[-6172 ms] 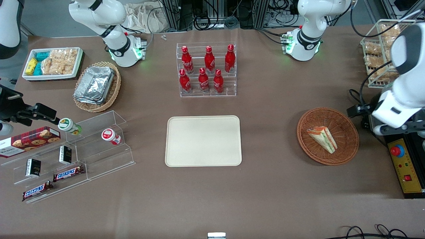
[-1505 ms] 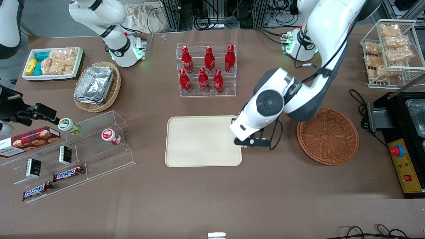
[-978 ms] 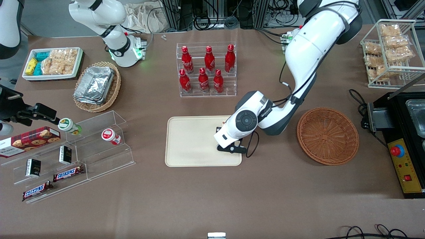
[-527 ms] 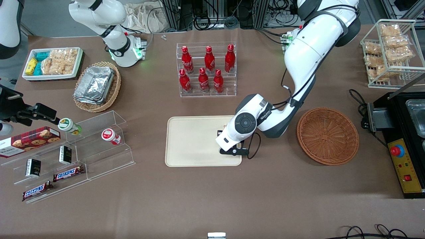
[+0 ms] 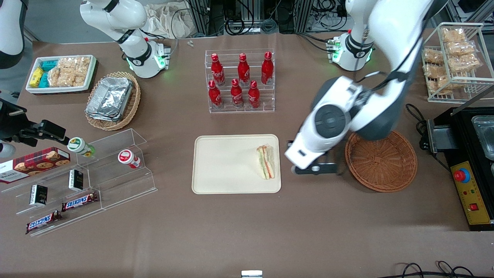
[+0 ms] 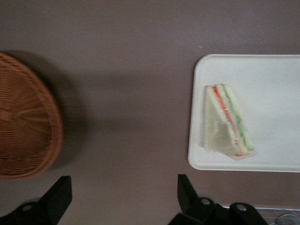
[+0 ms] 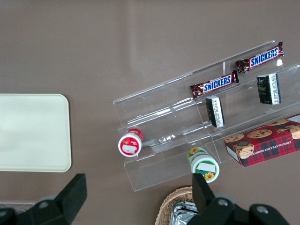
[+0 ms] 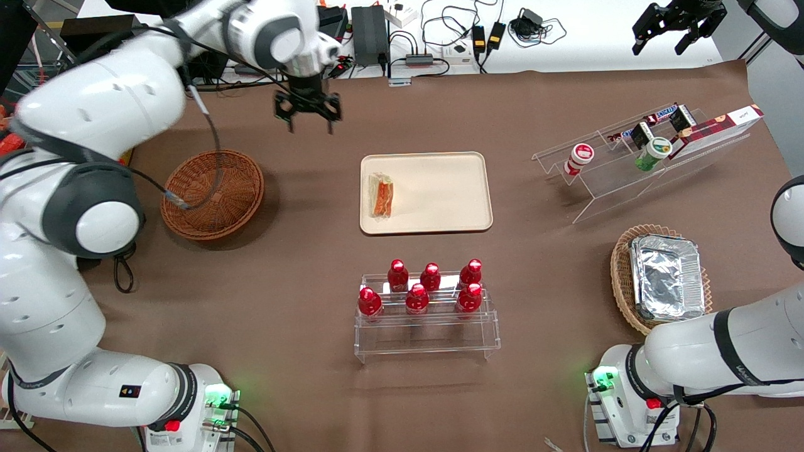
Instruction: Place sandwich from basket to tray
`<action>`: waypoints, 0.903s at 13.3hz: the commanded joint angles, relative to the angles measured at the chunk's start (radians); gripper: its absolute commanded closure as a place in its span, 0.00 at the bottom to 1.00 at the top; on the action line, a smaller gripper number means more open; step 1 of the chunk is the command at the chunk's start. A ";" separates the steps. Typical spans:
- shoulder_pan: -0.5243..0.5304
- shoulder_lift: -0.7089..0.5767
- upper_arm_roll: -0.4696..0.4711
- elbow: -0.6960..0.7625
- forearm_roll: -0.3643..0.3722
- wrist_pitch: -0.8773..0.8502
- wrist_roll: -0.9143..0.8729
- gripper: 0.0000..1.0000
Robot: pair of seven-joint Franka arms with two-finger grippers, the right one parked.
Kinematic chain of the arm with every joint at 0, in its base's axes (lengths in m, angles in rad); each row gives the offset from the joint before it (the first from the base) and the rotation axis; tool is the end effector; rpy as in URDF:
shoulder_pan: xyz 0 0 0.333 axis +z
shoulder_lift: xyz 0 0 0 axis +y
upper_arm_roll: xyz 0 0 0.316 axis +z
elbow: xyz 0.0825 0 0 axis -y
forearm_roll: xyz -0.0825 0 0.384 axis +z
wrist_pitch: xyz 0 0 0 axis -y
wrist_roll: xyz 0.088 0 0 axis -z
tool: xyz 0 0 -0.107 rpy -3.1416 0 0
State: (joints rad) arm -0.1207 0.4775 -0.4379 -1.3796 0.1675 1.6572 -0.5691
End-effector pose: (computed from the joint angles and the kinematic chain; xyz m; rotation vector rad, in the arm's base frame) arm 0.6038 -0.2963 0.4464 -3.0782 -0.0168 0.2310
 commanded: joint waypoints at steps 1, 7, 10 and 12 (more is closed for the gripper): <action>0.114 -0.100 -0.004 -0.036 -0.005 -0.077 0.130 0.00; 0.288 -0.250 0.007 -0.029 0.000 -0.178 0.232 0.00; 0.369 -0.255 0.004 -0.006 -0.003 -0.203 0.236 0.00; 0.374 -0.267 0.007 0.001 -0.003 -0.212 0.236 0.00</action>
State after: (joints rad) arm 0.2429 0.2298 -0.4262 -1.3804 0.1671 1.4670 -0.3410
